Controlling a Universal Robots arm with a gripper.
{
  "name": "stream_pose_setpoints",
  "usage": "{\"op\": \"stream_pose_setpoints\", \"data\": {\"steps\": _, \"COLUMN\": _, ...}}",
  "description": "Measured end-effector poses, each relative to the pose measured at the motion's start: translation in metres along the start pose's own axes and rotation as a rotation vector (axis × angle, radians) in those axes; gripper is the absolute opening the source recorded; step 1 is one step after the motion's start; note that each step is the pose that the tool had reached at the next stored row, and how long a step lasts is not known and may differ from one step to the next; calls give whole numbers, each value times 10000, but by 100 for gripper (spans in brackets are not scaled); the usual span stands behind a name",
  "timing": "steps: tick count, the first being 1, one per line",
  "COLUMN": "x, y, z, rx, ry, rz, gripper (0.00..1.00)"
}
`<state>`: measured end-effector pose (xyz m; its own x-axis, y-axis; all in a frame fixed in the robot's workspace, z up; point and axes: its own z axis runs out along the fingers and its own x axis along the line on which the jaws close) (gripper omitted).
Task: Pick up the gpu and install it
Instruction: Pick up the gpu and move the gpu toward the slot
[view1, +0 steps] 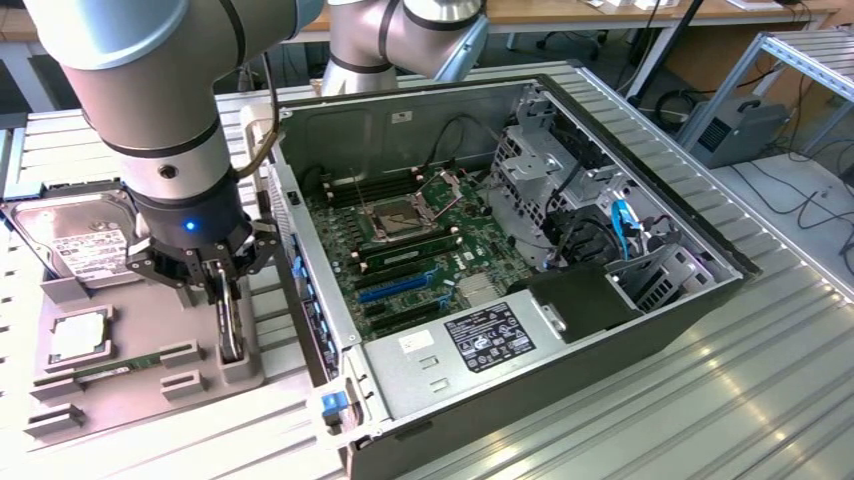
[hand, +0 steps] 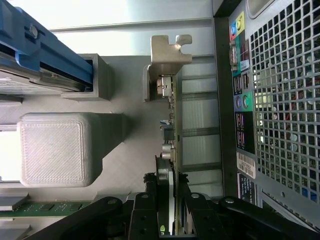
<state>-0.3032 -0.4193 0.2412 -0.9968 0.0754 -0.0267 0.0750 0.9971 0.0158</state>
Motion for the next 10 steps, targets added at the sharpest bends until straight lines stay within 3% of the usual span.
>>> {"op": "stream_pose_setpoints", "data": {"steps": 10, "x": -2, "y": 1, "z": -68, "rx": -1, "ry": 0, "rz": 1, "gripper": 27}}
